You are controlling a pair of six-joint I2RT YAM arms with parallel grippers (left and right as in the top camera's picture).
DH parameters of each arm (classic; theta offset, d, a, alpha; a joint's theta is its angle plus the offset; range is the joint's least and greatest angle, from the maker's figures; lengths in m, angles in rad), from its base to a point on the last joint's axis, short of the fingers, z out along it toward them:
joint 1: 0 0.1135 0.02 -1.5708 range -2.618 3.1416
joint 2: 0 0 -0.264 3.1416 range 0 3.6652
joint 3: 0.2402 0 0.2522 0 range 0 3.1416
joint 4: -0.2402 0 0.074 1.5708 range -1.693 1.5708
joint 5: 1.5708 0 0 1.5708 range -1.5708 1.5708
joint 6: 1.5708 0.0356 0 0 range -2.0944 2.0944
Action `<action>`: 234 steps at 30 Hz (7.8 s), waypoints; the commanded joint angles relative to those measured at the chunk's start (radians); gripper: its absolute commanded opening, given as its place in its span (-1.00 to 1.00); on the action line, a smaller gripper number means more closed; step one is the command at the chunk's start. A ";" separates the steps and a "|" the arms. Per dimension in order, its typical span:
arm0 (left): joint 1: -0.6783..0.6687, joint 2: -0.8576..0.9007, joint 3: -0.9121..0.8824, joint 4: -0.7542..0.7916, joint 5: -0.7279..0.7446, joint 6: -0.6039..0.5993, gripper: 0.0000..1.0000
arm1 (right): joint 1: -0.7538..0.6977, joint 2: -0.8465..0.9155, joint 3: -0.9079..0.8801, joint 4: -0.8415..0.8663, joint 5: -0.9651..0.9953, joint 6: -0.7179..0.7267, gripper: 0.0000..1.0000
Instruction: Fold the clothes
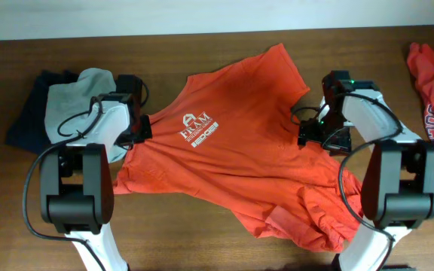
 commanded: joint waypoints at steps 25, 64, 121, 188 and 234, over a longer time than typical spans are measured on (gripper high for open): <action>0.010 -0.124 0.125 -0.064 0.105 0.021 -0.21 | -0.005 0.127 0.349 0.335 0.391 -0.162 -0.92; -0.211 0.149 0.124 0.193 0.369 0.604 -0.21 | -0.004 0.120 0.507 -0.340 -0.228 -0.161 0.86; 0.002 0.151 0.396 -0.080 0.163 0.149 0.36 | -0.179 0.145 0.310 0.208 -0.178 -0.002 0.57; 0.001 -0.297 0.625 -0.708 0.316 0.282 0.02 | 0.133 -0.137 -0.069 0.185 -0.031 0.060 0.45; -0.001 -0.720 -0.188 -0.477 0.321 0.212 0.16 | -0.005 -0.493 0.004 -0.189 0.427 0.212 -0.92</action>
